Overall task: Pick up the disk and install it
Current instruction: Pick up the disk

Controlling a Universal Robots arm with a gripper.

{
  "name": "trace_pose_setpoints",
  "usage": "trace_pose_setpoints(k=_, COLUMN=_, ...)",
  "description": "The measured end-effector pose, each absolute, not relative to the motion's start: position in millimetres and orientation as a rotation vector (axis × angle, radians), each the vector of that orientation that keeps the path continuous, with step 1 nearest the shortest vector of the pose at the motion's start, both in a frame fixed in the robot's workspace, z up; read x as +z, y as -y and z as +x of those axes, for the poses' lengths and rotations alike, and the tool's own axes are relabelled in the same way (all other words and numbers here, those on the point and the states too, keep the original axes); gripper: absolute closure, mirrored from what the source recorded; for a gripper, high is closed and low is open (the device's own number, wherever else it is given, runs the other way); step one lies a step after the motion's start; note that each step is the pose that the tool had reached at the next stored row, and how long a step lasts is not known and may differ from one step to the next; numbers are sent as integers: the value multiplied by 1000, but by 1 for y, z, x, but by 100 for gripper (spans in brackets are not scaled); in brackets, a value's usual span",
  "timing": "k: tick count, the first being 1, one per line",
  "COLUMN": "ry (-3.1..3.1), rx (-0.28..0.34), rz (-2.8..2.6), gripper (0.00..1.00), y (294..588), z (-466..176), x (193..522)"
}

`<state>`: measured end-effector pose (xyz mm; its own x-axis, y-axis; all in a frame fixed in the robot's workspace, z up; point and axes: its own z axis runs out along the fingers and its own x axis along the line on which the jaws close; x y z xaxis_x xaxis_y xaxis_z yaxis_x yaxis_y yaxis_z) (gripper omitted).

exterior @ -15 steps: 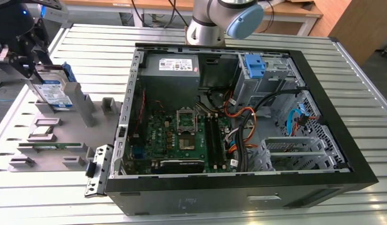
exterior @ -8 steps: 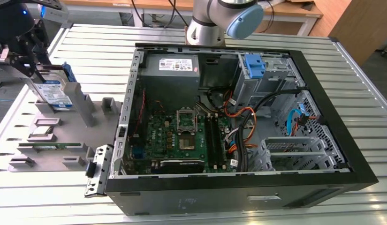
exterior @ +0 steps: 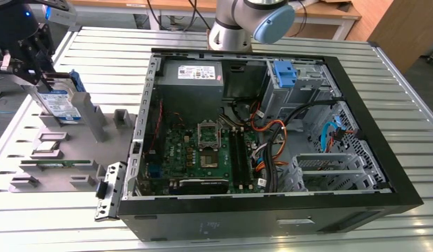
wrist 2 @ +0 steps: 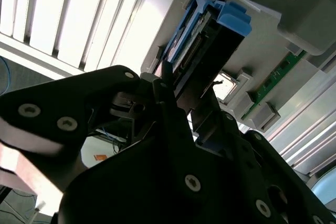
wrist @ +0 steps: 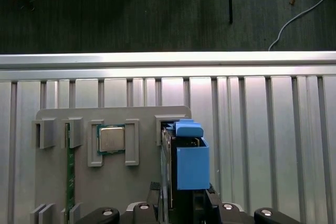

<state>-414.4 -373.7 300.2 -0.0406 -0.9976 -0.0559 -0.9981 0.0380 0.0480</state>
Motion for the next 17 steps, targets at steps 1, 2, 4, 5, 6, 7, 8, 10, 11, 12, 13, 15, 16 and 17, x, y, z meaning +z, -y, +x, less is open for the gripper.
trace_pose_setpoints(k=1, ry=-2258, rx=115, rz=-2171, gripper=54, y=374, z=-414, x=300)
trace_pose_setpoints(k=2, ry=-2258, rx=115, rz=-2171, gripper=60, y=374, z=-414, x=300)
trace_pose_setpoints(k=4, ry=-2258, rx=115, rz=-2171, gripper=60, y=374, z=-414, x=300)
trace_pose_setpoints(k=5, ry=-2258, rx=115, rz=-2171, gripper=60, y=374, z=-414, x=300)
trace_pose_setpoints(k=6, ry=-2258, rx=115, rz=-2171, gripper=60, y=374, z=-414, x=300)
trace_pose_setpoints(k=7, ry=-2258, rx=115, rz=-2171, gripper=60, y=374, z=-414, x=300)
trace_pose_setpoints(k=8, ry=-2258, rx=115, rz=-2171, gripper=60, y=374, z=-414, x=300)
trace_pose_setpoints(k=10, ry=-2258, rx=115, rz=-2171, gripper=60, y=374, z=-413, x=301)
trace_pose_setpoints(k=11, ry=-2258, rx=115, rz=-2171, gripper=60, y=374, z=-413, x=301)
trace_pose_setpoints(k=12, ry=-2258, rx=115, rz=-2171, gripper=60, y=374, z=-412, x=301)
trace_pose_setpoints(k=13, ry=-2258, rx=115, rz=-2171, gripper=60, y=374, z=-412, x=301)
trace_pose_setpoints(k=15, ry=-2258, rx=115, rz=-2171, gripper=60, y=374, z=-412, x=301)
trace_pose_setpoints(k=16, ry=-2258, rx=115, rz=-2171, gripper=60, y=374, z=-412, x=301)
trace_pose_setpoints(k=17, ry=-2258, rx=115, rz=-2171, gripper=60, y=374, z=-412, x=301)
